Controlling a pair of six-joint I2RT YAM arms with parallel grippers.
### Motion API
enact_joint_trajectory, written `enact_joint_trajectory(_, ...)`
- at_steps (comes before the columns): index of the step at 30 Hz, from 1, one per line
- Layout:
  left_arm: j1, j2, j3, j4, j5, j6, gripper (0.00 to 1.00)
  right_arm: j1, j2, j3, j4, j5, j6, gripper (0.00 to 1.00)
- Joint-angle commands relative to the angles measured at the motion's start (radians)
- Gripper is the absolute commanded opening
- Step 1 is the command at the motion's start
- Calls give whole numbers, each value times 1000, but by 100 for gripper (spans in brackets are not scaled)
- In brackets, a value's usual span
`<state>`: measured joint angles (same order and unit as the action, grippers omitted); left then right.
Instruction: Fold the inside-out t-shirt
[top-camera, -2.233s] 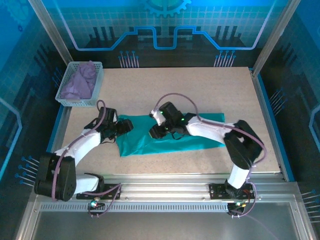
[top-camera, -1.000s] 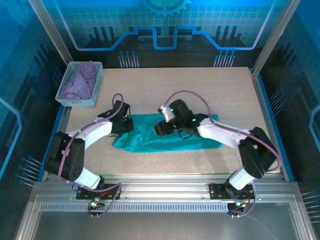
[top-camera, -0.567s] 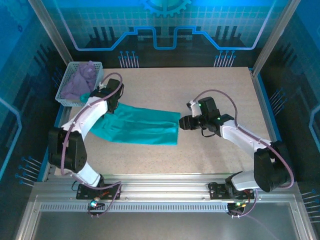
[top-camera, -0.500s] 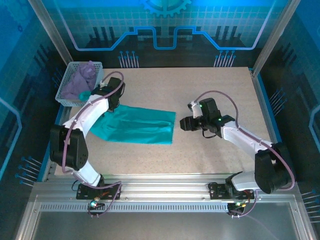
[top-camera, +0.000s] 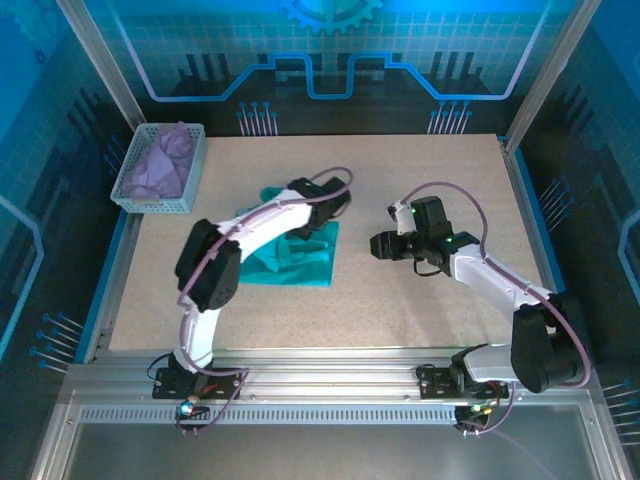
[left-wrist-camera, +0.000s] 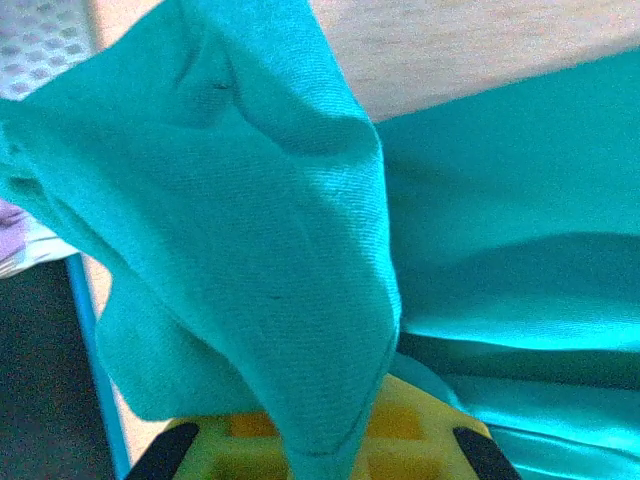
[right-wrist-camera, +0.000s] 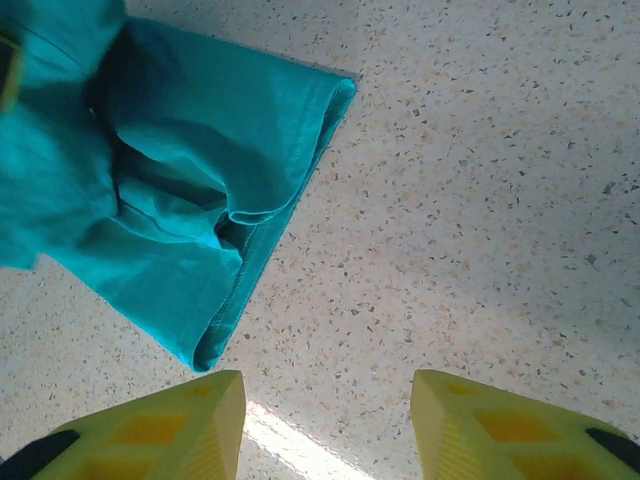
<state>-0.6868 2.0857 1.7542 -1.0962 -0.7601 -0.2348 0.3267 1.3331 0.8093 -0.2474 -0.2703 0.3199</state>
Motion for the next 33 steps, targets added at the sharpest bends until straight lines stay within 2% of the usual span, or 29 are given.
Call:
enact_joint_trajectory(1, -57, 82, 108, -47, 137, -52, 7, -24, -34, -18, -39, 1, -15, 48)
enact_joint_trajectory(5, -74, 141, 200, -24, 295, -77, 42, -48, -68, -37, -45, 35, -2, 48)
enact_joint_trajectory(10, -69, -26, 80, 135, 424, -87, 58, -63, -131, -80, -36, 111, 37, 48)
enact_joint_trajectory(12, -49, -149, -52, 243, 493, -102, 63, -62, -150, -95, -22, 126, 47, 49)
enact_joint_trajectory(14, 8, -285, -242, 365, 588, -148, 69, -60, -158, -107, -6, 119, 53, 50)
enact_joint_trajectory(17, 131, -401, -465, 513, 738, -233, 71, -55, -142, -110, 19, 100, 67, 50)
enact_joint_trajectory(19, 187, -415, -545, 585, 801, -263, 72, -48, -120, -104, 29, 91, 73, 50)
enact_joint_trajectory(21, 211, -386, -560, 605, 816, -271, 70, -37, -94, -92, 34, 83, 79, 50)
enact_joint_trajectory(23, 210, -345, -545, 612, 866, -267, 67, -21, -76, -80, 31, 83, 78, 50)
enact_joint_trajectory(27, 176, -321, -584, 740, 1039, -322, 64, -1, -63, -68, 15, 107, 73, 50)
enact_joint_trajectory(33, 77, -313, -628, 881, 1166, -413, 64, 2, -79, -63, -12, 140, 67, 50)
